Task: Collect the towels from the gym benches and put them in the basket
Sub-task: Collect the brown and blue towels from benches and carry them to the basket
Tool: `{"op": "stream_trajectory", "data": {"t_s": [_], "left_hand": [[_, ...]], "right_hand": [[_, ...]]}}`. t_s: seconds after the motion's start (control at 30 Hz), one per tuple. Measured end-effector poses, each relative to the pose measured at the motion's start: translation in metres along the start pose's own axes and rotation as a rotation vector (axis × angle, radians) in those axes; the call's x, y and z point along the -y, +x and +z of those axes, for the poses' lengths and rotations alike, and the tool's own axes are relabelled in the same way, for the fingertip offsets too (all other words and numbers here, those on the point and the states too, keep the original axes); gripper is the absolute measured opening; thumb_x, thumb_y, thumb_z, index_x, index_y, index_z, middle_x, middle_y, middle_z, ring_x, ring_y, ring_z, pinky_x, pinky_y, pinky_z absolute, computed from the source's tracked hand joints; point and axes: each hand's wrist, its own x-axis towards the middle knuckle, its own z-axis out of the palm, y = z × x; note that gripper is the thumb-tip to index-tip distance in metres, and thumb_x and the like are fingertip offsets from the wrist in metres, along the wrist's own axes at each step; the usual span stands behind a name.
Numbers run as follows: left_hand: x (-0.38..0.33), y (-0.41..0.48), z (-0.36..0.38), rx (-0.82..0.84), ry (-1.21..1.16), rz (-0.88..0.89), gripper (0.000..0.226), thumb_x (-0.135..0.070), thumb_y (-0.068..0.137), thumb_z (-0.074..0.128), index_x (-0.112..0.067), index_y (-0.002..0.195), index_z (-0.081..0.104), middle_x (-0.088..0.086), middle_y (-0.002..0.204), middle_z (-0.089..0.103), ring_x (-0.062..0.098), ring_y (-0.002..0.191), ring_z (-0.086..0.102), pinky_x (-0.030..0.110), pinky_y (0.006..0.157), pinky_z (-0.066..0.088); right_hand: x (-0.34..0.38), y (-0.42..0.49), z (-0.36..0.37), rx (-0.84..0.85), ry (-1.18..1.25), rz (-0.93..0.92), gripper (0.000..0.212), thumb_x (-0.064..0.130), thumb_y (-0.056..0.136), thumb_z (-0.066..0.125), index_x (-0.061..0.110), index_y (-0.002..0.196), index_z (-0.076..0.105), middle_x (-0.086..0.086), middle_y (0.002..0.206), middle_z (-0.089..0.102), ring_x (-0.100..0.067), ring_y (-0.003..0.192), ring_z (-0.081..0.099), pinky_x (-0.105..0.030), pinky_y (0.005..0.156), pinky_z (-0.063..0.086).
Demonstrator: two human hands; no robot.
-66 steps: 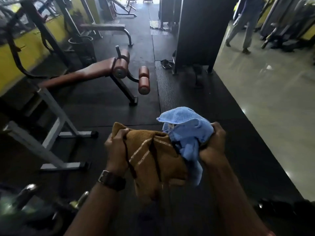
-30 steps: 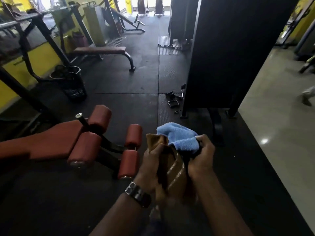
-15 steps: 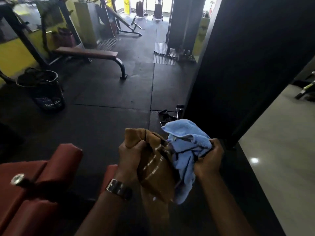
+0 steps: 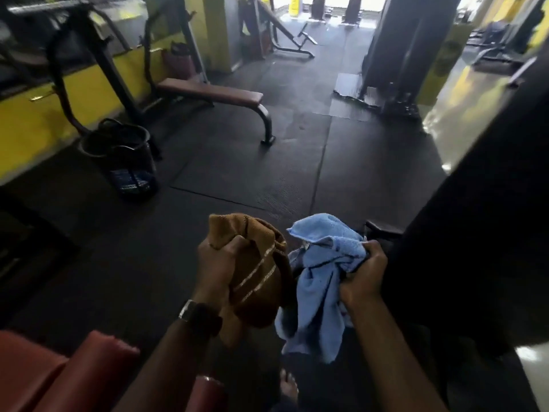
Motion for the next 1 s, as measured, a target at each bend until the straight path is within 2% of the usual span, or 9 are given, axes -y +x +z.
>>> {"op": "stream_trajectory", "data": {"t_s": [0.07, 0.17, 0.27, 0.33, 0.47, 0.63, 0.8, 0.93, 1.0], "left_hand": [[-0.009, 0.042, 0.006, -0.07, -0.002, -0.013, 0.017, -0.013, 0.079, 0.072, -0.016, 0.096, 0.07, 0.004, 0.092, 0.074, 0.022, 0.086, 0.07, 0.032, 0.068, 0.052], [-0.016, 0.099, 0.006, -0.176, -0.038, -0.055, 0.015, -0.014, 0.078, 0.072, -0.015, 0.093, 0.07, 0.004, 0.092, 0.073, 0.021, 0.085, 0.07, 0.032, 0.068, 0.052], [-0.021, 0.154, 0.008, -0.251, -0.119, -0.088, 0.01, -0.014, 0.077, 0.073, -0.016, 0.086, 0.072, 0.0, 0.082, 0.075, 0.02, 0.081, 0.072, 0.031, 0.065, 0.052], [-0.022, 0.203, 0.012, -0.297, -0.169, -0.094, 0.007, -0.014, 0.076, 0.074, -0.016, 0.083, 0.072, -0.001, 0.077, 0.075, 0.019, 0.078, 0.072, 0.031, 0.064, 0.052], [-0.032, 0.291, 0.02, -0.346, -0.246, -0.092, 0.006, -0.013, 0.074, 0.074, -0.014, 0.079, 0.073, 0.003, 0.077, 0.075, 0.021, 0.075, 0.071, 0.031, 0.062, 0.053], [-0.061, 0.422, 0.011, -0.431, -0.304, -0.134, 0.007, -0.01, 0.075, 0.074, -0.009, 0.082, 0.072, 0.012, 0.085, 0.075, 0.028, 0.08, 0.071, 0.039, 0.075, 0.059], [-0.093, 0.542, -0.02, -0.517, -0.268, -0.112, 0.005, -0.014, 0.076, 0.075, -0.014, 0.079, 0.071, -0.006, 0.063, 0.074, 0.008, 0.058, 0.071, 0.019, 0.046, 0.051], [-0.115, 0.624, -0.051, -0.58, -0.246, -0.091, 0.019, -0.022, 0.068, 0.08, -0.018, 0.085, 0.072, -0.002, 0.076, 0.077, 0.016, 0.073, 0.074, 0.029, 0.06, 0.056], [-0.129, 0.671, -0.067, -0.629, -0.261, -0.042, 0.03, -0.028, 0.058, 0.082, -0.02, 0.086, 0.073, -0.006, 0.077, 0.077, 0.013, 0.074, 0.074, 0.026, 0.06, 0.053]], "right_hand": [[-0.004, 0.051, 0.03, 0.048, -0.015, 0.041, 0.027, 0.019, 0.077, 0.038, 0.02, 0.05, 0.041, 0.003, 0.045, 0.039, -0.01, 0.042, 0.036, -0.019, 0.042, 0.031], [-0.011, 0.12, 0.075, 0.076, -0.044, 0.056, 0.034, 0.018, 0.081, 0.036, 0.021, 0.047, 0.033, 0.004, 0.042, 0.033, -0.01, 0.039, 0.031, -0.02, 0.039, 0.03], [-0.022, 0.185, 0.113, 0.041, -0.076, 0.051, 0.031, 0.017, 0.084, 0.036, 0.021, 0.055, 0.027, 0.003, 0.046, 0.031, -0.011, 0.044, 0.031, -0.023, 0.043, 0.03], [-0.037, 0.232, 0.141, 0.092, -0.118, 0.06, 0.03, 0.016, 0.083, 0.036, 0.021, 0.055, 0.025, 0.003, 0.044, 0.03, -0.011, 0.043, 0.029, -0.023, 0.042, 0.027], [-0.059, 0.306, 0.195, 0.185, -0.055, 0.107, 0.049, 0.014, 0.085, 0.032, 0.023, 0.037, 0.03, 0.006, 0.034, 0.029, -0.007, 0.033, 0.028, -0.018, 0.033, 0.029], [-0.105, 0.411, 0.29, 0.183, -0.111, 0.184, 0.048, 0.016, 0.083, 0.031, 0.023, 0.036, 0.027, 0.004, 0.033, 0.026, -0.009, 0.032, 0.026, -0.018, 0.032, 0.027], [-0.152, 0.504, 0.383, 0.167, -0.125, 0.252, 0.028, 0.019, 0.082, 0.037, 0.022, 0.056, 0.03, 0.003, 0.049, 0.03, -0.012, 0.048, 0.033, -0.024, 0.046, 0.027], [-0.196, 0.568, 0.439, 0.191, -0.057, 0.329, 0.026, 0.023, 0.079, 0.039, 0.023, 0.054, 0.035, 0.003, 0.05, 0.033, -0.012, 0.053, 0.038, -0.024, 0.052, 0.03], [-0.221, 0.603, 0.469, 0.223, -0.055, 0.37, 0.027, 0.024, 0.079, 0.038, 0.023, 0.052, 0.038, 0.003, 0.051, 0.035, -0.012, 0.054, 0.04, -0.024, 0.054, 0.03]]}}
